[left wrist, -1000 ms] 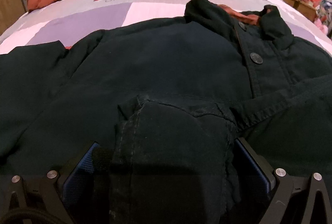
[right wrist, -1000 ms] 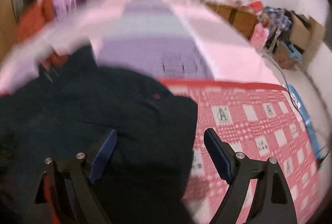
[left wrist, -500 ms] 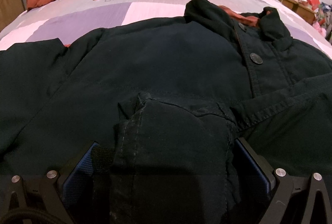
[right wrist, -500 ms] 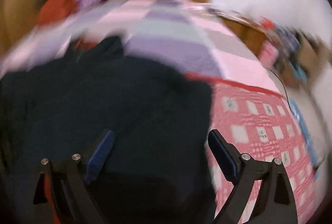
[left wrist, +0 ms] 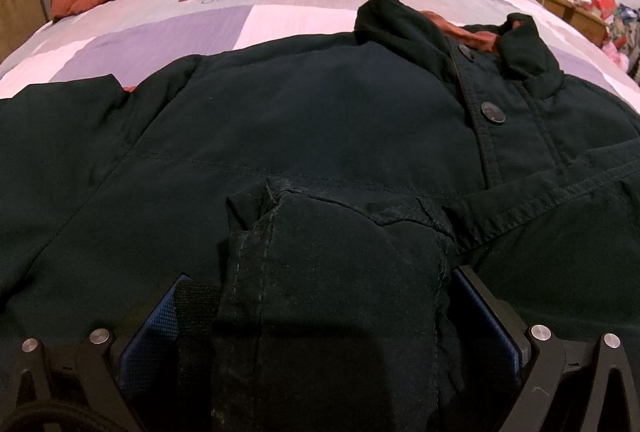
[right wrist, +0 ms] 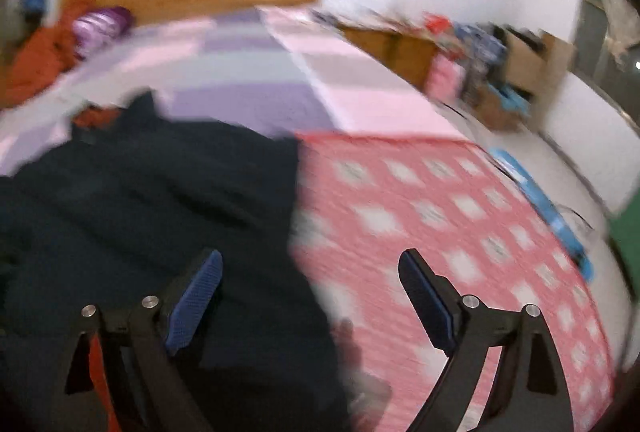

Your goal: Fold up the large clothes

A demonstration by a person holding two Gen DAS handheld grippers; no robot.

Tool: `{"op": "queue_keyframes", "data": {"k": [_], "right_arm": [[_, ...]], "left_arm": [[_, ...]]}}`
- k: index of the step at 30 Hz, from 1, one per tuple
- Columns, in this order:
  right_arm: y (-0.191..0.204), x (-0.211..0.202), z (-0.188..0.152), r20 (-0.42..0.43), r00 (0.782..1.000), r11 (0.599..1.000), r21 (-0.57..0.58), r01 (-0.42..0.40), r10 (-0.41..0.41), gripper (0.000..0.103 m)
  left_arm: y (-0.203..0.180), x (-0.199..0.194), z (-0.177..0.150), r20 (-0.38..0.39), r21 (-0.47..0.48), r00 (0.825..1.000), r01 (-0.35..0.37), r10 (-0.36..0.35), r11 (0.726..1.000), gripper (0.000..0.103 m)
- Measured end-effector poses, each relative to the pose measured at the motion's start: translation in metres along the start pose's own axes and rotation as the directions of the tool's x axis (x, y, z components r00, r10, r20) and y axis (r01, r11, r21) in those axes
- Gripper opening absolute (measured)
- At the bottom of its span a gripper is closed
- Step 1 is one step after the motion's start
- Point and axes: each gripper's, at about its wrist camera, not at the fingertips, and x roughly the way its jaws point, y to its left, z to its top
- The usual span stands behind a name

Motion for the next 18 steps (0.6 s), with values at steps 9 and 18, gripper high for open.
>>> {"op": "queue_keyframes", "data": {"k": [9,18], "right_arm": [[0.062,0.082,0.023,-0.103,0.994,0.972,-0.23,-0.051,0.028,0.09],[0.029,0.068,0.031,-0.089,0.996,0.994,-0.111,0.016,-0.026,0.066]], "left_arm": [[0.001,0.0,0.0,0.002,-0.005,1.0,0.007,-0.007,1.0,0.103],[0.001,0.0,-0.001,0.005,-0.009,1.0,0.013,-0.013,1.0,0.103]]}}
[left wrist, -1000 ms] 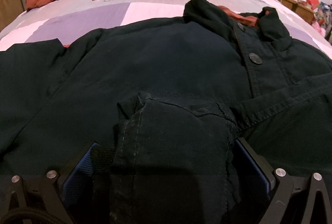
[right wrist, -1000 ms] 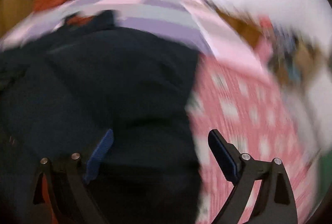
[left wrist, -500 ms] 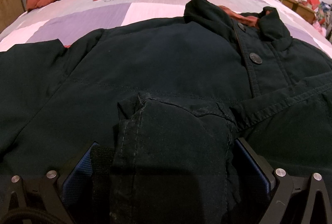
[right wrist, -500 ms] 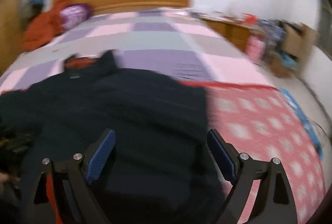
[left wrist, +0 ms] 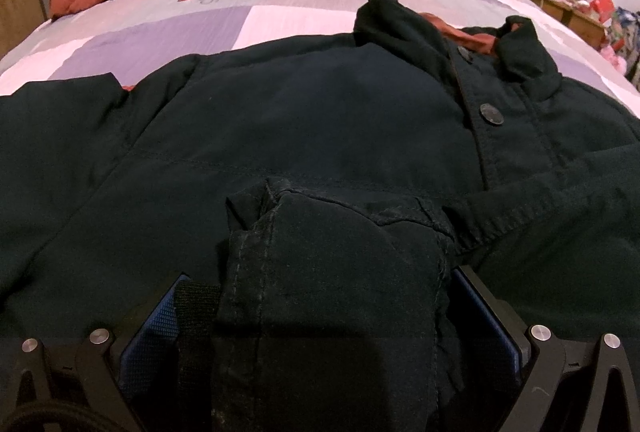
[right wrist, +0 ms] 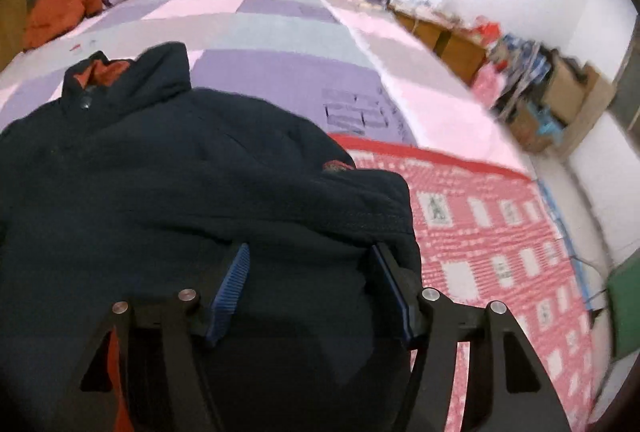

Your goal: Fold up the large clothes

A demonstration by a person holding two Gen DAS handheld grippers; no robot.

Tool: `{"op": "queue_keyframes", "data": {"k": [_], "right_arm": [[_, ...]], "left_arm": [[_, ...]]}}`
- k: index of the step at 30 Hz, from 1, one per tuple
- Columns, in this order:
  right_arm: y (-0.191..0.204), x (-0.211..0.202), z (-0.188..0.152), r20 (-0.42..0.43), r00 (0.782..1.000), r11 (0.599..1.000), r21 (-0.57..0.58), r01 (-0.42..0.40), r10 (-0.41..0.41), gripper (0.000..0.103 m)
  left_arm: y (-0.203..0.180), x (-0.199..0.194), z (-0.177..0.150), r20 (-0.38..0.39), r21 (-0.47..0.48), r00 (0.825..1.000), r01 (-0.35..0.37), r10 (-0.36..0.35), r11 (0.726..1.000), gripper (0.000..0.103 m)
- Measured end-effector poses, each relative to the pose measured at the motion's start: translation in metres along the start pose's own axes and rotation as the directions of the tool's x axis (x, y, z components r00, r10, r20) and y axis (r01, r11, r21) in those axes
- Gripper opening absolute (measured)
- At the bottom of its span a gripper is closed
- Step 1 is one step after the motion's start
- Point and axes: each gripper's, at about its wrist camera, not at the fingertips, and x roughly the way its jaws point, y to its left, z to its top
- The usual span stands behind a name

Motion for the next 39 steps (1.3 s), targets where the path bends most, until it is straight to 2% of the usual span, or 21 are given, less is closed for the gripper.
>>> {"op": "queue_keyframes", "data": {"k": [2,5,8,9,11,12,14,15,16,18,19,22,24,28,30,33,39], "right_arm": [[0.034,-0.018,0.001,0.041,0.992,0.993,-0.021,-0.115,0.116,0.067],[0.106,-0.028,-0.013,-0.001,0.967,0.953,-0.171,-0.252,0.255,0.077],[0.144,-0.029,-0.027,-0.021,0.971,0.923,-0.305,-0.234,0.239,0.078],[0.138,-0.026,-0.031,-0.018,0.976,0.932,-0.294,-0.211,0.215,0.08],[0.107,-0.02,-0.032,-0.017,0.987,0.969,-0.19,-0.157,0.157,0.081],[0.072,-0.017,-0.033,-0.014,0.998,0.994,-0.09,-0.067,0.066,0.082],[0.018,-0.015,-0.039,-0.03,0.994,0.993,0.042,0.108,-0.107,0.082],[-0.004,-0.015,-0.043,-0.053,0.987,0.983,0.1,0.155,-0.15,0.083],[-0.021,-0.014,-0.048,-0.09,0.983,0.972,0.155,0.175,-0.162,0.088],[-0.034,-0.01,-0.059,-0.104,0.99,0.967,0.226,0.116,-0.095,0.089],[-0.032,-0.007,-0.065,-0.097,0.991,0.968,0.223,0.112,-0.093,0.089],[-0.013,-0.004,-0.076,-0.024,0.982,0.965,0.18,0.189,-0.188,0.089],[-0.006,-0.003,-0.079,-0.011,0.978,0.963,0.169,0.209,-0.211,0.089],[-0.024,0.001,-0.082,-0.025,0.991,0.966,0.221,0.137,-0.135,0.091],[-0.03,0.002,-0.085,-0.028,0.993,0.964,0.24,0.116,-0.112,0.092],[-0.024,0.002,-0.086,-0.024,0.99,0.965,0.222,0.138,-0.136,0.092],[-0.021,0.0,-0.083,-0.044,0.987,0.967,0.201,0.157,-0.152,0.092]], "left_arm": [[0.0,0.0,0.0,0.0,0.001,1.0,-0.001,0.001,1.0,0.103],[0.0,0.0,0.0,-0.001,0.001,1.0,0.0,0.0,1.0,0.103],[0.0,0.0,0.0,-0.001,-0.001,1.0,0.002,-0.002,1.0,0.103],[0.0,0.0,0.0,-0.001,0.0,1.0,0.002,-0.002,1.0,0.103],[0.0,0.0,0.0,-0.002,-0.001,1.0,0.003,-0.003,1.0,0.103],[0.0,0.0,0.0,-0.002,-0.001,1.0,0.003,-0.003,1.0,0.103],[-0.001,0.0,0.0,-0.001,0.0,1.0,0.001,-0.001,1.0,0.103],[-0.001,0.001,0.001,-0.001,0.002,1.0,-0.002,0.002,1.0,0.103],[0.0,0.001,0.001,-0.001,0.003,1.0,-0.003,0.003,1.0,0.103],[0.0,0.0,0.002,-0.002,0.005,1.0,-0.006,0.006,1.0,0.103],[0.0,0.0,0.003,-0.004,0.007,1.0,-0.007,0.007,1.0,0.103],[-0.001,-0.001,0.005,-0.014,0.009,1.0,-0.001,0.001,1.0,0.103],[0.004,-0.002,0.008,-0.028,-0.009,0.999,0.025,-0.025,1.0,0.103],[0.022,-0.012,0.013,-0.028,-0.07,0.998,0.06,-0.062,0.996,0.103],[0.025,-0.02,0.009,-0.006,-0.053,0.998,0.055,-0.055,0.997,0.103],[0.028,-0.026,0.002,0.004,-0.021,0.999,0.053,-0.053,0.998,0.103],[0.039,-0.046,0.0,-0.005,-0.026,0.998,0.063,-0.063,0.998,0.103]]}}
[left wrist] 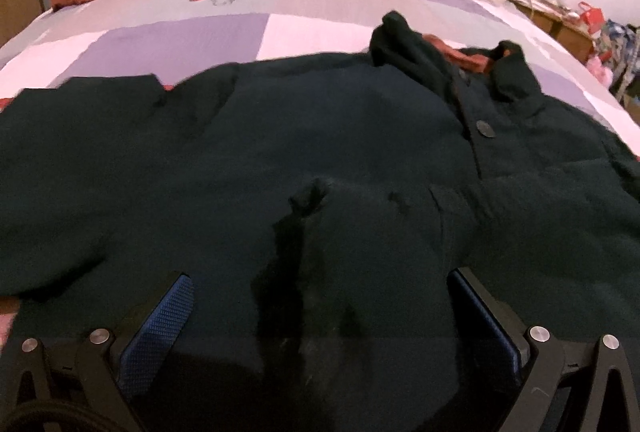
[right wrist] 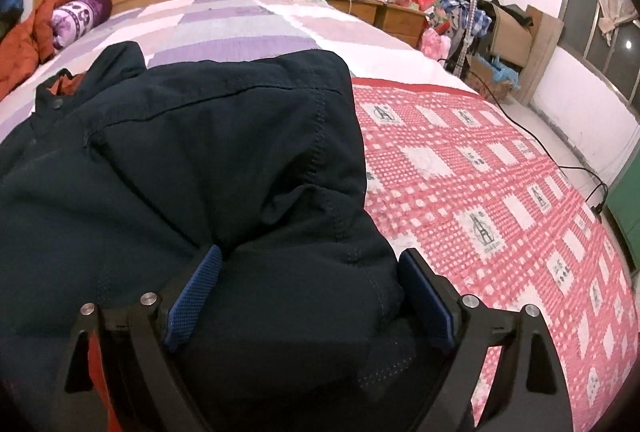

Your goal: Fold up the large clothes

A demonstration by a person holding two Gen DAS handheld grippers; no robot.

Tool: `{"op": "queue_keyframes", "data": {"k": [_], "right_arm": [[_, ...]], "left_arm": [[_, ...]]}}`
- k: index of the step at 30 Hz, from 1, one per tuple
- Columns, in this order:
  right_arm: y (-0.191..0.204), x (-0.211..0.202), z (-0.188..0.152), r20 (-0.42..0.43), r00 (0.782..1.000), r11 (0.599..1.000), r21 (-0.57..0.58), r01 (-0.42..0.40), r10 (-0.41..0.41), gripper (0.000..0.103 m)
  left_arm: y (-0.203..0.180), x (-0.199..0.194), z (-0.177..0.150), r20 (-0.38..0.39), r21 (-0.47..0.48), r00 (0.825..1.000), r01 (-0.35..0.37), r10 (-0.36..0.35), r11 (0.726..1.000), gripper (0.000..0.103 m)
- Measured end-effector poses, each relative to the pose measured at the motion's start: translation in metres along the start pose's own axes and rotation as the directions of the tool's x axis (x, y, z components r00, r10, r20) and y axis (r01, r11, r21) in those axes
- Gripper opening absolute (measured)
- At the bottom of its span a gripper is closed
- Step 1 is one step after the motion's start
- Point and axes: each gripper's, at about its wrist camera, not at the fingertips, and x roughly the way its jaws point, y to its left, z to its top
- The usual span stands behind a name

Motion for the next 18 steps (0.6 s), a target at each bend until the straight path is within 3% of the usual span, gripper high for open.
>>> {"op": "queue_keyframes", "data": {"k": [3,4,7,11,13,14,15,18], "right_arm": [[0.016,-0.021,0.008,0.042,0.992,0.988,-0.098,0.122,-0.119,0.092],[0.027,-0.04,0.009,0.099,0.987,0.983,-0.121,0.135,-0.124,0.092],[0.061,-0.082,0.005,0.219,0.975,0.983,-0.166,0.081,-0.043,0.092],[0.14,-0.098,-0.013,0.125,0.973,0.943,-0.296,-0.152,0.196,0.092],[0.174,-0.09,-0.03,0.057,0.973,0.911,-0.367,-0.188,0.224,0.092],[0.184,-0.085,-0.037,0.054,0.98,0.907,-0.392,-0.156,0.192,0.092],[0.19,-0.081,-0.047,0.086,0.985,0.905,-0.415,-0.098,0.146,0.092],[0.182,-0.079,-0.052,0.092,0.981,0.916,-0.38,-0.126,0.173,0.093]], "left_arm": [[0.02,-0.025,-0.007,0.025,-0.008,1.0,0.012,-0.011,1.0,0.103],[0.029,-0.033,-0.009,0.03,-0.016,1.0,0.006,-0.006,1.0,0.103],[0.069,-0.056,-0.018,0.046,-0.072,0.998,-0.038,0.042,0.997,0.103],[0.141,-0.085,-0.032,0.031,-0.208,0.991,-0.124,0.134,0.97,0.103],[0.182,-0.096,-0.039,0.01,-0.283,0.984,-0.167,0.177,0.944,0.103],[0.206,-0.103,-0.042,0.0,-0.326,0.979,-0.192,0.203,0.926,0.103],[0.233,-0.11,-0.046,-0.011,-0.378,0.973,-0.217,0.23,0.9,0.103],[0.302,-0.126,-0.058,-0.036,-0.523,0.957,-0.264,0.289,0.81,0.103]]}}
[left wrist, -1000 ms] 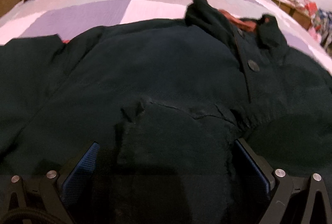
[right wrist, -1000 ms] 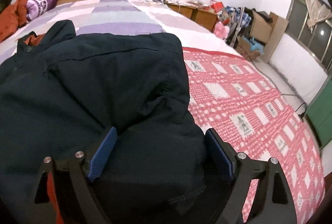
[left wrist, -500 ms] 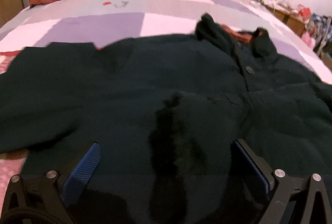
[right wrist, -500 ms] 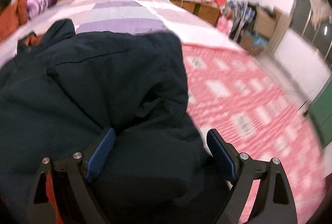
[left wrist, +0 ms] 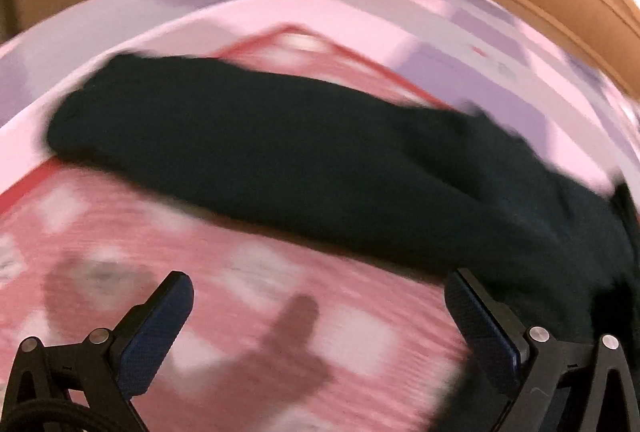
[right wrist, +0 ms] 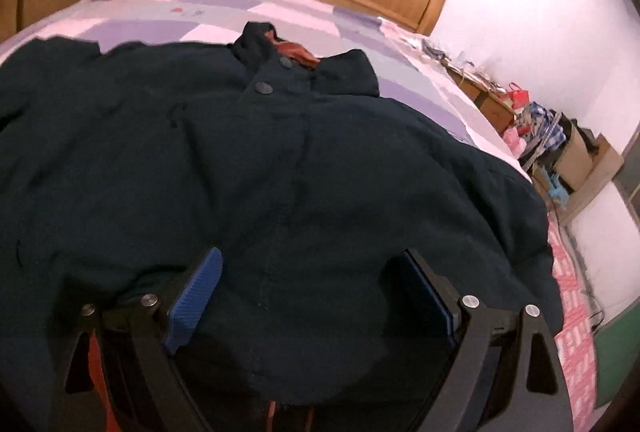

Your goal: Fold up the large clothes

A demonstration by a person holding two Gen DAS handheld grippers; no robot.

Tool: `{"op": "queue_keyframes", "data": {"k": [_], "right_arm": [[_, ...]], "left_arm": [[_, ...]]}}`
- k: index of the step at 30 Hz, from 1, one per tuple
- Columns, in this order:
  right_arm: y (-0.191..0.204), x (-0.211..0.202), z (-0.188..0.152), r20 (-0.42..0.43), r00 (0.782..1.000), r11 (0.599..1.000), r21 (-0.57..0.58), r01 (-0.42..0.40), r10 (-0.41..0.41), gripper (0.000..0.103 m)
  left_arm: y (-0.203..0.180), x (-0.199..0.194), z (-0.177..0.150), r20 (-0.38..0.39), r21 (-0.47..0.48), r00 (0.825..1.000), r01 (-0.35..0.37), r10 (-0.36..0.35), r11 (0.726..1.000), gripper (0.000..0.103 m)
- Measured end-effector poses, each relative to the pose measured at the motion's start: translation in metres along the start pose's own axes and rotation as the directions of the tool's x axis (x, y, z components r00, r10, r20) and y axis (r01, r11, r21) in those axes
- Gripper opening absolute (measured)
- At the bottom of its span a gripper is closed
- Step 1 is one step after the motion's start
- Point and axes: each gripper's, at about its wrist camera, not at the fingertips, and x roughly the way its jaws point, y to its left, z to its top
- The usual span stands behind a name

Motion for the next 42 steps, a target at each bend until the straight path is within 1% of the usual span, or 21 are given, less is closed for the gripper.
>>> {"op": "queue_keyframes", "data": {"k": [1,3,5,8,10,13,15,19,21,22,23,24,26,27,29,31,33,36,39,41,42], "right_arm": [[-0.005,0.001,-0.002,-0.005,1.0,0.999,0.023,-0.027,0.027,0.093],[-0.011,0.003,-0.005,-0.016,0.998,0.996,0.057,-0.066,0.067,0.094],[-0.013,0.004,-0.007,-0.023,0.996,0.994,0.073,-0.081,0.083,0.095],[-0.008,0.002,-0.004,-0.019,0.998,0.997,0.05,-0.051,0.052,0.096],[-0.006,0.002,-0.004,-0.018,0.999,0.998,0.041,-0.038,0.039,0.096],[-0.006,0.004,-0.002,-0.019,0.999,0.998,0.042,-0.04,0.041,0.096],[-0.005,0.004,-0.002,-0.02,0.999,0.998,0.041,-0.039,0.04,0.096],[-0.006,0.005,-0.001,-0.02,0.999,0.999,0.04,-0.037,0.038,0.096],[-0.006,0.006,-0.002,-0.02,0.999,0.998,0.042,-0.039,0.04,0.096],[-0.006,0.006,-0.002,-0.02,0.999,0.998,0.043,-0.04,0.041,0.096],[-0.006,0.006,-0.002,-0.02,0.999,0.998,0.043,-0.04,0.041,0.096],[-0.006,0.007,-0.001,-0.02,0.999,0.998,0.043,-0.038,0.039,0.096],[-0.006,0.008,-0.001,-0.021,0.999,0.998,0.041,-0.036,0.037,0.097],[-0.006,0.008,-0.001,-0.022,0.999,0.999,0.041,-0.036,0.037,0.097],[-0.006,0.01,0.0,-0.023,0.999,0.998,0.043,-0.037,0.038,0.097],[-0.007,0.012,0.0,-0.024,0.999,0.998,0.045,-0.038,0.039,0.098],[-0.008,0.012,0.0,-0.025,0.999,0.998,0.046,-0.039,0.04,0.098],[-0.008,0.012,0.0,-0.025,0.999,0.998,0.047,-0.041,0.042,0.098],[-0.008,0.013,0.0,-0.026,0.999,0.998,0.048,-0.043,0.044,0.098],[-0.007,0.013,0.0,-0.027,0.999,0.998,0.046,-0.041,0.042,0.098],[-0.007,0.013,0.0,-0.027,0.999,0.998,0.047,-0.041,0.043,0.098]], "left_arm": [[0.025,0.002,0.009,0.004,-0.058,1.0,-0.021,0.021,0.998,0.103],[0.056,0.008,0.02,0.002,-0.129,0.999,-0.047,0.048,0.991,0.103],[0.086,0.019,0.03,-0.019,-0.195,0.999,-0.051,0.049,0.979,0.103],[0.113,0.04,0.035,-0.07,-0.291,0.997,-0.037,0.017,0.956,0.103],[0.126,0.055,0.036,-0.094,-0.361,0.996,-0.025,-0.009,0.932,0.103],[0.135,0.07,0.037,-0.084,-0.45,0.995,0.001,-0.044,0.893,0.103],[0.134,0.08,0.04,-0.086,-0.475,0.995,-0.003,-0.043,0.88,0.103],[0.126,0.103,0.06,-0.085,-0.455,0.996,-0.066,0.03,0.888,0.103],[0.124,0.113,0.074,-0.097,-0.457,0.994,-0.089,0.05,0.885,0.103],[0.123,0.114,0.079,-0.075,-0.471,0.997,-0.055,0.022,0.88,0.101],[0.122,0.115,0.084,-0.053,-0.486,0.999,-0.014,-0.013,0.874,0.094],[0.125,0.113,0.086,-0.042,-0.489,0.999,-0.008,-0.015,0.872,0.087],[0.123,0.112,0.092,-0.022,-0.481,0.999,0.013,-0.027,0.877,0.027],[0.122,0.111,0.094,-0.011,-0.482,0.999,0.035,-0.046,0.875,0.026],[0.116,0.102,0.098,0.013,-0.438,0.999,0.046,-0.045,0.898,0.017],[0.103,0.087,0.105,0.038,-0.363,0.999,0.047,-0.035,0.931,0.015],[0.087,0.068,0.112,0.083,-0.288,0.996,0.057,-0.034,0.956,0.013],[0.055,0.031,0.121,0.157,-0.15,0.986,0.076,-0.052,0.986,0.012],[0.014,-0.003,0.131,0.212,-0.04,0.97,0.129,-0.118,0.991,0.012],[-0.015,-0.022,0.135,0.228,0.017,0.958,0.174,-0.173,0.985,0.011],[-0.037,-0.034,0.136,0.233,0.062,0.949,0.201,-0.21,0.978,0.011]]}}
